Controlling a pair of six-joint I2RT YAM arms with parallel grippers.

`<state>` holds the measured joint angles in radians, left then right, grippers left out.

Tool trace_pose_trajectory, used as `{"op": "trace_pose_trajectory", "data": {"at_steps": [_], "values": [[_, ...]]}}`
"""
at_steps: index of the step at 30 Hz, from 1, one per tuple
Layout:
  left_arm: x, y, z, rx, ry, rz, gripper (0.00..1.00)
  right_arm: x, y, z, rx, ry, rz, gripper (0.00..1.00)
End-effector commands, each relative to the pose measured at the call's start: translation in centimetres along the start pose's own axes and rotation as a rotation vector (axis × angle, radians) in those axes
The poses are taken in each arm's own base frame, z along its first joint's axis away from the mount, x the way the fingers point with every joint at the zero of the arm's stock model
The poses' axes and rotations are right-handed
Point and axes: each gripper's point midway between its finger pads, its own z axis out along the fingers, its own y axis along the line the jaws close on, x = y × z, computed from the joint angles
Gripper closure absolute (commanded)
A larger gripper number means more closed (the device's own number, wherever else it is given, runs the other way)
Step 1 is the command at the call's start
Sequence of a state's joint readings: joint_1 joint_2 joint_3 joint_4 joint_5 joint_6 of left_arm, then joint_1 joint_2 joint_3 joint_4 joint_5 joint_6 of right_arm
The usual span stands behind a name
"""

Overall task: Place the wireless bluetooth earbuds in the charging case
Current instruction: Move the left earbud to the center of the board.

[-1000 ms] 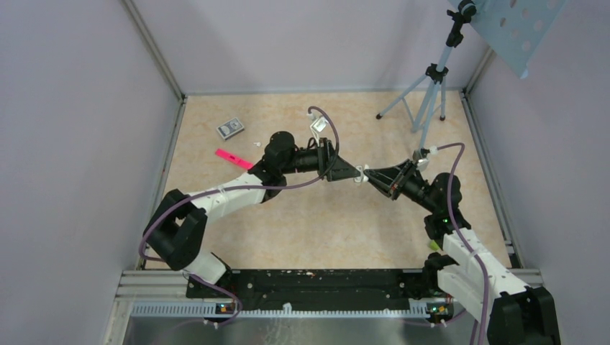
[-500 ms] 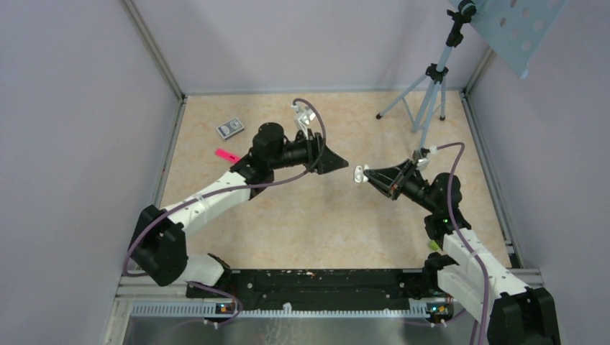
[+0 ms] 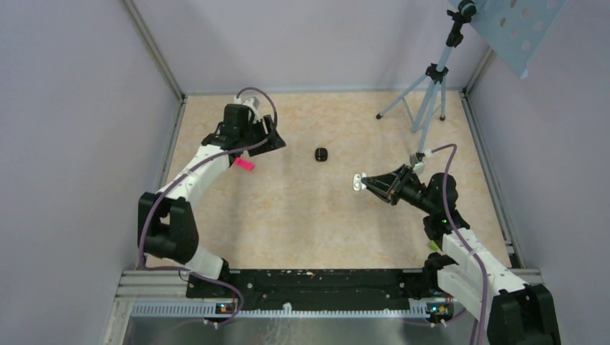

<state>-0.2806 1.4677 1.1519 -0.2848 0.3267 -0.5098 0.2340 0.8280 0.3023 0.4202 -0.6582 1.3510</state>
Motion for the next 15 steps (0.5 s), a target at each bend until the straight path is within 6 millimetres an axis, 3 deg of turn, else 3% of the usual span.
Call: {"op": "trace_pose_trajectory", "data": {"at_steps": [1, 4, 8, 15], "values": [[0.7, 8.8, 0.6, -0.379, 0.097, 0.048, 0.3, 0.5, 0.7, 0.1, -0.029, 0.027, -0.051, 1.0], [-0.3, 11.8, 1.9, -0.476, 0.098, 0.082, 0.28, 0.3, 0.9, 0.2, -0.026, 0.025, -0.056, 1.0], [-1.0, 14.2, 4.1, -0.541, 0.142, 0.156, 0.4, 0.3, 1.1, 0.2, -0.028, 0.029, -0.061, 1.0], [-3.2, 15.7, 6.3, -0.56, 0.11, 0.271, 0.44, 0.2, 1.1, 0.2, -0.021, 0.023, -0.055, 1.0]]}}
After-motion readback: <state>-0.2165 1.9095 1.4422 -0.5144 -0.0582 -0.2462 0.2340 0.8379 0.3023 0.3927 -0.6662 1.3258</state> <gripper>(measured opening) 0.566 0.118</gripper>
